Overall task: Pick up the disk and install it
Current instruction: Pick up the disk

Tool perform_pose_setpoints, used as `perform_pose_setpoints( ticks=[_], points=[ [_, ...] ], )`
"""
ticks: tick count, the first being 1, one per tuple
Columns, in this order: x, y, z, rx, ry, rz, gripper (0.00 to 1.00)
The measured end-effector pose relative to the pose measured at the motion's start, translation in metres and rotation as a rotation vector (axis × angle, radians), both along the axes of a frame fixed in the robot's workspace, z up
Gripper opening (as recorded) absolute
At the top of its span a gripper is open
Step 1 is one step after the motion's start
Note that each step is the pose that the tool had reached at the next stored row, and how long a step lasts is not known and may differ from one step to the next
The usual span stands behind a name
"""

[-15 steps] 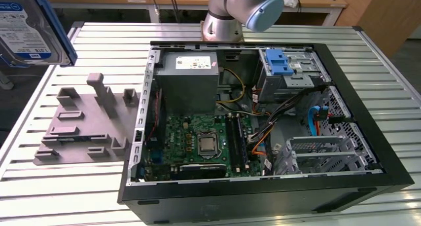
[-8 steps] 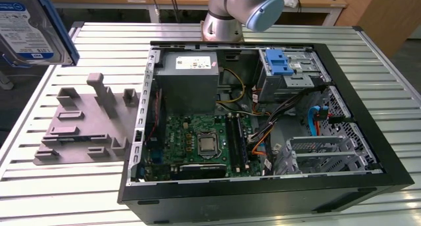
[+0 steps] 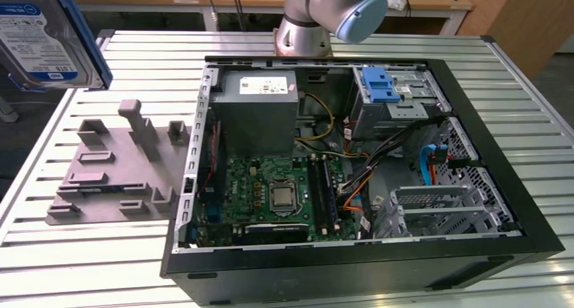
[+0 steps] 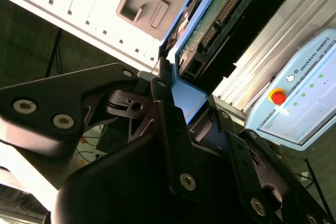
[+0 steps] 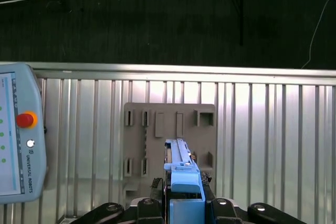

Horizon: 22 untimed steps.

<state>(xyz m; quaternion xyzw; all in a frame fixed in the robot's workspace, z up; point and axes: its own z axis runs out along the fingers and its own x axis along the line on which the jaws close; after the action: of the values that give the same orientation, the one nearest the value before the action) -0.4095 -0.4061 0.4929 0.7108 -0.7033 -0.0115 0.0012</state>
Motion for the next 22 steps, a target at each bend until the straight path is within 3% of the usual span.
perform_pose_setpoints(
  ticks=[9,22],
  points=[
    [0.0076,-0.0097,0.0001,-0.0001,0.0001,0.000,0.36],
    [0.0362,-0.0115,-0.0002,-0.0001,0.0000,0.000,0.36]
  ],
)
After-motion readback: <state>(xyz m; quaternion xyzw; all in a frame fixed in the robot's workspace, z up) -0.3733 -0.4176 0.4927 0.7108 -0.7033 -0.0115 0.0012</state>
